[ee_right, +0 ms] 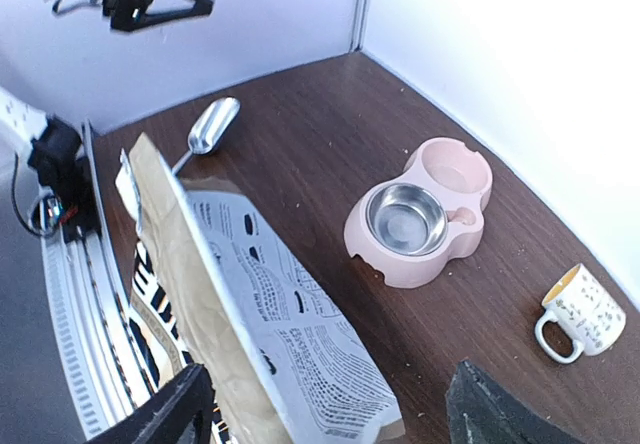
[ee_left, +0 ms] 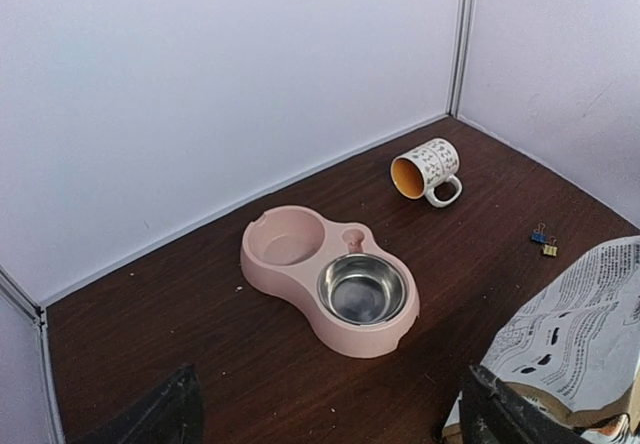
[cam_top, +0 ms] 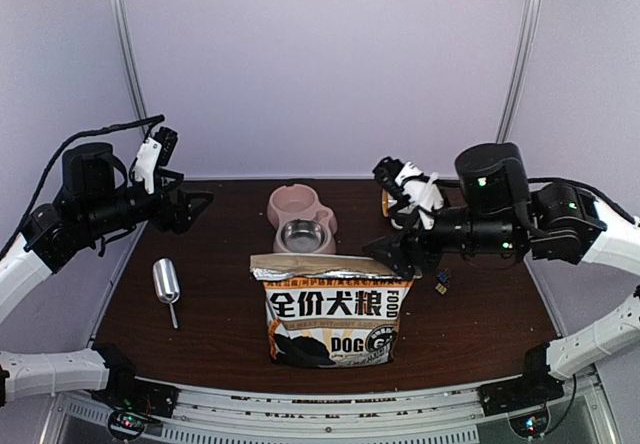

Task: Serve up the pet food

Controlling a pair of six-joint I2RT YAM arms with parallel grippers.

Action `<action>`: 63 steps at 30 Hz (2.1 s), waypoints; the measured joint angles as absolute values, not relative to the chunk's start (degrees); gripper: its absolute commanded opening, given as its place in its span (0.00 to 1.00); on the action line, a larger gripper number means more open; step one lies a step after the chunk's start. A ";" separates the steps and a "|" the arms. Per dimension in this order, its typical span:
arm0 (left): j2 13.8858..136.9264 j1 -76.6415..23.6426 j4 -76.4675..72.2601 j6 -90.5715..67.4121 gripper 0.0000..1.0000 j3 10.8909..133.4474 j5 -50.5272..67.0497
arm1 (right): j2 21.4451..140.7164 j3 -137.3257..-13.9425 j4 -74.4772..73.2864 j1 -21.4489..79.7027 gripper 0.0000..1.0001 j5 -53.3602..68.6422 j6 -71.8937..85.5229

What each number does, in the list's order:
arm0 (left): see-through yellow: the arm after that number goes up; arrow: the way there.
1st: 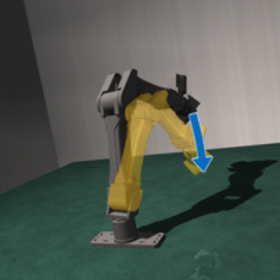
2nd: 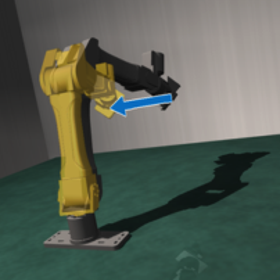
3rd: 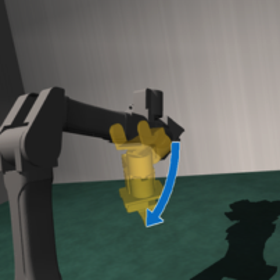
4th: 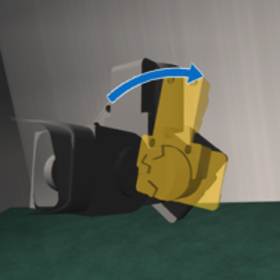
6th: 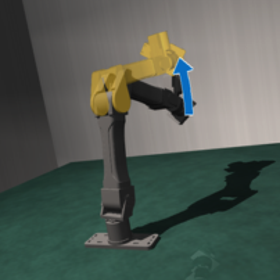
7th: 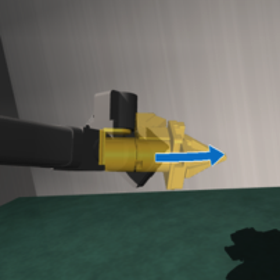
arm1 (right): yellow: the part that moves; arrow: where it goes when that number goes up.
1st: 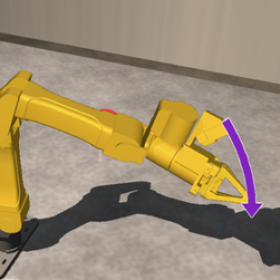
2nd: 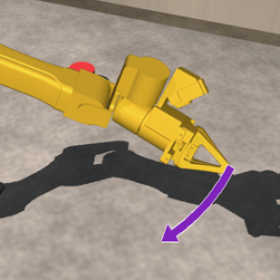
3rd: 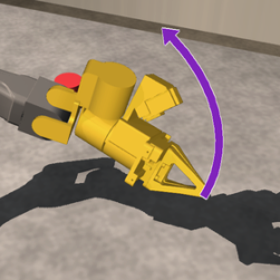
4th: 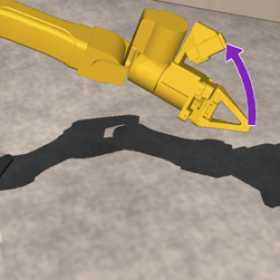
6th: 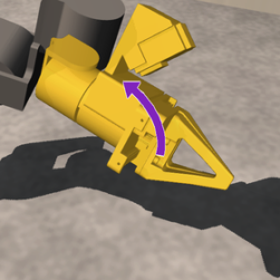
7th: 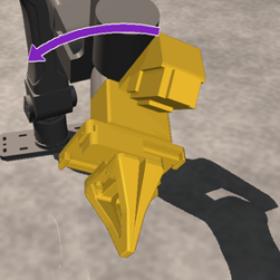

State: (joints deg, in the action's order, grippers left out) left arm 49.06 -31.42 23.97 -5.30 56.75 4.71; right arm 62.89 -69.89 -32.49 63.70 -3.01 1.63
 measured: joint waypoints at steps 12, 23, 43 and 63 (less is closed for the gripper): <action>49.93 -31.42 24.05 -5.93 0.91 56.66 3.73 | 79.88 -78.81 -38.13 77.14 0.79 -15.99 -12.82; 49.98 -31.42 24.05 -6.46 0.91 56.66 2.33 | 85.69 -79.57 -38.09 80.64 0.52 -33.74 -19.92; 49.91 -31.42 24.03 -7.01 0.91 56.66 2.42 | 86.21 -91.77 -53.01 74.02 0.00 -20.27 -11.88; 52.82 -37.43 22.90 -2.07 0.86 56.66 24.16 | 91.39 -108.55 -75.61 60.99 0.00 14.15 15.29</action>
